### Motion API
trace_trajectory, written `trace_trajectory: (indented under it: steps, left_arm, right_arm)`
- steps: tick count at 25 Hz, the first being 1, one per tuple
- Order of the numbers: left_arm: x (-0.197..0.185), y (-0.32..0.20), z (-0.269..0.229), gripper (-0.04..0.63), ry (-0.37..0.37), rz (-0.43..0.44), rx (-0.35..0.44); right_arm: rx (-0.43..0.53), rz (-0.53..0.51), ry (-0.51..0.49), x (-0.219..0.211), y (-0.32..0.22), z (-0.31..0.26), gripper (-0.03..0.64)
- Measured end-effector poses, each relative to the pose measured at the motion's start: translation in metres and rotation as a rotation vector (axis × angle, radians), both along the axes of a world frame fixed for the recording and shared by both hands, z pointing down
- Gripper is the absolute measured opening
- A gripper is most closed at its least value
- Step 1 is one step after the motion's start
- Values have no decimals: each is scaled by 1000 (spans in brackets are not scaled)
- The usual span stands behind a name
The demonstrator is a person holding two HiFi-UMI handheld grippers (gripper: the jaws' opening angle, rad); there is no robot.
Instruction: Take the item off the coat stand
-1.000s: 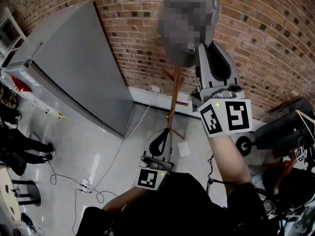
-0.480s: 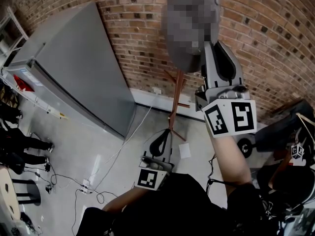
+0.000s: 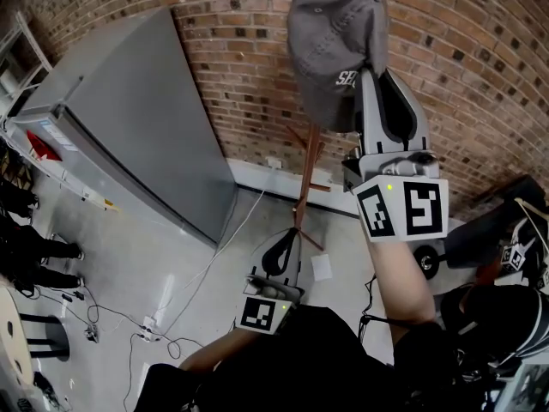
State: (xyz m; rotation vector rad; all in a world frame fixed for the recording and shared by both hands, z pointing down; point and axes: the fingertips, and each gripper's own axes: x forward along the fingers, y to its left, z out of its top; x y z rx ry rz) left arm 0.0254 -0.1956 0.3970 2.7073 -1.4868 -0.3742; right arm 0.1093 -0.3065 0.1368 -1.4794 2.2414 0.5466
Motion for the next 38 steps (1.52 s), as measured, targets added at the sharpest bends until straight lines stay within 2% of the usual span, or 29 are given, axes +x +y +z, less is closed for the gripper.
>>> trace_trajectory:
  steps: [5, 16, 26, 38]
  left_arm:
    - [3, 2, -1, 17, 0, 6, 3]
    - [7, 10, 2, 17, 12, -2, 0]
    - [-16, 12, 0, 17, 11, -49, 3]
    - [-32, 22, -4, 17, 1, -102, 45]
  right_arm:
    - [-4, -34, -31, 2, 5, -7, 58]
    - [48, -10, -21, 8, 12, -22, 57]
    - [52, -29, -51, 2, 13, -32, 57]
    - [119, 1, -76, 6, 27, -54, 57]
